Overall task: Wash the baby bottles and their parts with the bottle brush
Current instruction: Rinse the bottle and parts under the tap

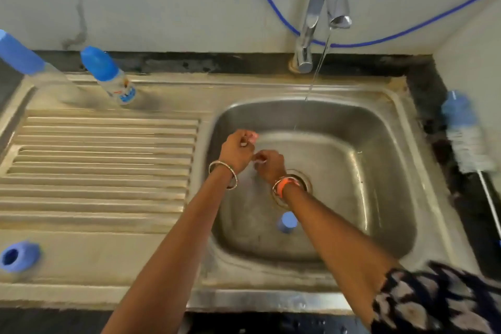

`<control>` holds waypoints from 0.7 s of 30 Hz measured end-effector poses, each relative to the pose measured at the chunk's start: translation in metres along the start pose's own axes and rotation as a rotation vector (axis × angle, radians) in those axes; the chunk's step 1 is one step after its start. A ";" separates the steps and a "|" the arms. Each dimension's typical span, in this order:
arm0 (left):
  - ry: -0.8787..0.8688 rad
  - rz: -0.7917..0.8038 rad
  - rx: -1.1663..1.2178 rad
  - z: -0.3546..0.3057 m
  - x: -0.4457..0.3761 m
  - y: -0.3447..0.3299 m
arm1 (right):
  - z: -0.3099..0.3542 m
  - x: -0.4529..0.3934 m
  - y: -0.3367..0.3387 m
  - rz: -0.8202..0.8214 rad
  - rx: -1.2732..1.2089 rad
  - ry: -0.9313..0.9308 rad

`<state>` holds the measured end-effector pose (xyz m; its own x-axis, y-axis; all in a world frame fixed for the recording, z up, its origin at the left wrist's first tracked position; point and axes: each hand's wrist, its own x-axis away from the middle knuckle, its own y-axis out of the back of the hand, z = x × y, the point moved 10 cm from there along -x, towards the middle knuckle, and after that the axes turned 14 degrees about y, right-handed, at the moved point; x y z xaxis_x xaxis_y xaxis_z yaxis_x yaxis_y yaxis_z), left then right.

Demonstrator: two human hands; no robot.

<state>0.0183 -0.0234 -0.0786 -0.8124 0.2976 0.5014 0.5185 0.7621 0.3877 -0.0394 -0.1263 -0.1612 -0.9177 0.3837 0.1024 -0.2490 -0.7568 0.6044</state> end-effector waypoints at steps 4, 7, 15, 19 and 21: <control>-0.143 0.094 -0.051 -0.059 0.008 -0.039 | 0.004 -0.002 0.099 -0.418 -0.729 -0.141; -0.167 0.211 -0.183 -0.087 0.016 -0.078 | 0.030 -0.007 0.144 -0.335 -0.768 -0.074; 0.178 0.525 0.584 -0.085 0.022 -0.091 | 0.063 -0.009 0.177 -0.203 -0.300 0.125; 0.174 0.378 0.728 -0.090 0.018 -0.074 | 0.084 -0.019 0.185 -0.118 0.163 0.246; 0.164 0.315 0.749 -0.095 0.014 -0.069 | 0.095 -0.018 0.191 -0.137 0.383 0.274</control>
<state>-0.0037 -0.1259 -0.0248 -0.5794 0.5182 0.6292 0.3538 0.8553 -0.3785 -0.0409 -0.2277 0.0278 -0.9450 0.2736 -0.1792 -0.2887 -0.4400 0.8504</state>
